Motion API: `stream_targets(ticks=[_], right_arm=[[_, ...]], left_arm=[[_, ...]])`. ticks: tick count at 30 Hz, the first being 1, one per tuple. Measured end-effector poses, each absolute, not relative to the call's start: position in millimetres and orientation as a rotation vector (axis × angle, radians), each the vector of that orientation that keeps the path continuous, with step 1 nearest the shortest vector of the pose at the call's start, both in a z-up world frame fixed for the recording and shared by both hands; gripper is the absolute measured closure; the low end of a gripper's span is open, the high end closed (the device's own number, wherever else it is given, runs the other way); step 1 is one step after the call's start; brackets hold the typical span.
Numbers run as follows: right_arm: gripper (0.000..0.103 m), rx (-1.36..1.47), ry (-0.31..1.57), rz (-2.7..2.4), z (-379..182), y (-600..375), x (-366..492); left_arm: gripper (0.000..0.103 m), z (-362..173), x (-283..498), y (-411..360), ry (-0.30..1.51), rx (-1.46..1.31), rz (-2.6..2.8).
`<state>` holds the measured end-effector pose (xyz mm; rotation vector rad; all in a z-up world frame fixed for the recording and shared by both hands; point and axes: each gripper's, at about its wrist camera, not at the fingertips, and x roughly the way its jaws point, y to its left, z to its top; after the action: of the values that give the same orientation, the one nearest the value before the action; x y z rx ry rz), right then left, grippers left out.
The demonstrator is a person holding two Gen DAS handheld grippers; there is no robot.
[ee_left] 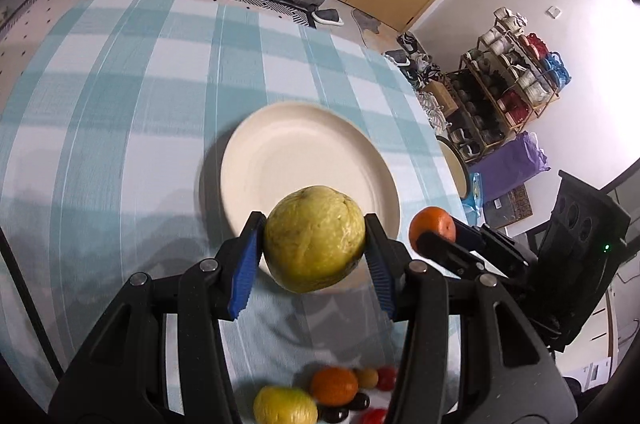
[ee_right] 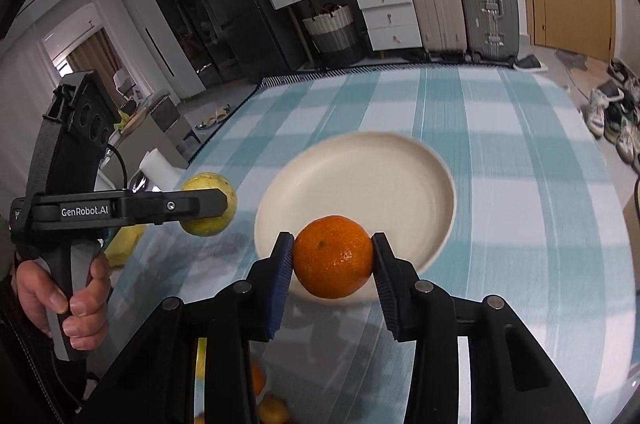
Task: Organize fruits
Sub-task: 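Carry the citrus and orange onto the cream plate and open both tools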
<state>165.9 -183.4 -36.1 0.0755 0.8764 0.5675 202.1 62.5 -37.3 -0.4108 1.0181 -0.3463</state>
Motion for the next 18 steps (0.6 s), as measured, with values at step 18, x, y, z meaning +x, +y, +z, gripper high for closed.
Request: stream_targets(ticks=[18], right_arm=[[0.063, 0.075, 0.896, 0.569, -54, -170, 261]], left_arm=[[0.057, -72, 316, 33, 1.105, -0.382, -0.342]])
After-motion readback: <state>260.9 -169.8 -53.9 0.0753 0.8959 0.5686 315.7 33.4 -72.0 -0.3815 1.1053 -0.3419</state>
